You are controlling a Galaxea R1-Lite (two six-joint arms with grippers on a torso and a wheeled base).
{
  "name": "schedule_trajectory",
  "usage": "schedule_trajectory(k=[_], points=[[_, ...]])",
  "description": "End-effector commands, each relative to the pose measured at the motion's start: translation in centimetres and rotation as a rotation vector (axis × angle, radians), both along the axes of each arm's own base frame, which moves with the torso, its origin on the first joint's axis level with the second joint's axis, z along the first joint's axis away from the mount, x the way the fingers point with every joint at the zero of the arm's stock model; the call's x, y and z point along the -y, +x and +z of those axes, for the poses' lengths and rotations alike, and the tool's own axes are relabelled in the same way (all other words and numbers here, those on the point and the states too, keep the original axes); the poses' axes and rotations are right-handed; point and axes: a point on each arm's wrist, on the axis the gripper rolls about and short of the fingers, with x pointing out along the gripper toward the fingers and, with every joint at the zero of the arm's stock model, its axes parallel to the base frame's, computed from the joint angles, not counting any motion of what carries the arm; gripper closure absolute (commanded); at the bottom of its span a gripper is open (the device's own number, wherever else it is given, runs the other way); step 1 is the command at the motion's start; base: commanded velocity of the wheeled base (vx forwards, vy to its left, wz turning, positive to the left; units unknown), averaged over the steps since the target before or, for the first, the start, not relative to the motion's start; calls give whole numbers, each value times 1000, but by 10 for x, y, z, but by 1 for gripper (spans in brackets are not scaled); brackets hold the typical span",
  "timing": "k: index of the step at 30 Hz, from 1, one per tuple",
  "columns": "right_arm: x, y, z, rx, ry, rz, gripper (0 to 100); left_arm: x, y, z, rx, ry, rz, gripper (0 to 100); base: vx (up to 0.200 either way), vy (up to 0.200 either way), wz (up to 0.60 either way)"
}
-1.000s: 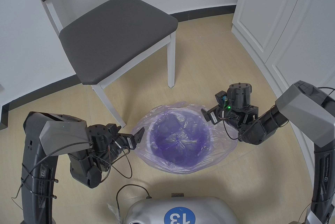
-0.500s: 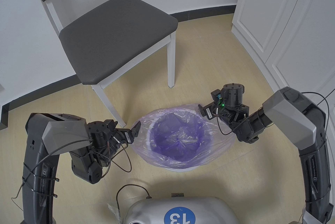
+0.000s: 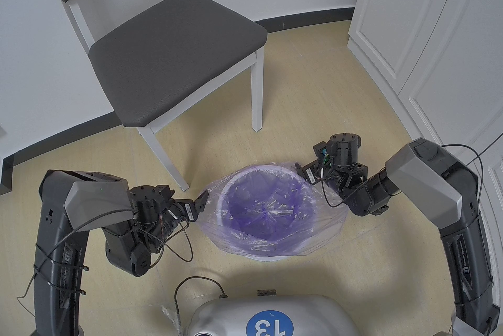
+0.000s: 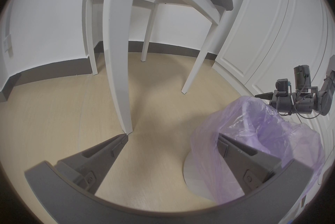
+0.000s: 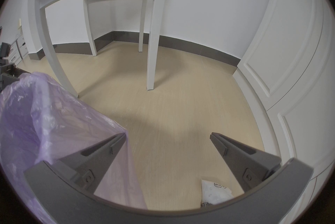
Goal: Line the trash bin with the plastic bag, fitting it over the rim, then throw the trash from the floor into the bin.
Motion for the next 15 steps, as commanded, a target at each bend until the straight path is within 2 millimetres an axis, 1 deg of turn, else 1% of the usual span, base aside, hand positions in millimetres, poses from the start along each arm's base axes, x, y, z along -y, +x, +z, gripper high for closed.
schedule_trajectory(k=[1,3,4,5,6,8,9,11,12,13,15], points=[[6,-11,52,78,31,-4,0,-1,-5,27,58,-19,-2,0,0,0,0],[10,-22,69,87,33,-4,0,-2,-10,39,76,-24,-4,0,0,0,0],[10,-22,69,87,33,-4,0,-2,-10,39,76,-24,-4,0,0,0,0],[14,-32,78,81,23,-2,0,-3,-13,45,81,-27,-13,0,0,0,0],[20,-47,84,46,-2,0,0,-4,-19,48,75,-26,-32,0,0,0,0],[28,-66,89,-21,-59,8,0,-7,-29,46,43,-17,-72,0,0,0,0],[32,-73,90,-44,-79,4,0,-7,-33,43,21,-16,-101,0,0,0,0],[36,-81,87,-68,-93,-7,0,-8,-39,38,-12,-11,-141,0,0,0,0],[37,-84,85,-75,-96,-8,0,-8,-41,36,-19,-8,-149,0,0,0,0],[40,-91,82,-91,-107,-8,0,-8,-43,33,-34,6,-161,0,0,0,0],[42,-98,76,-111,-114,-6,0,-8,-43,29,-38,26,-166,0,0,0,0]])
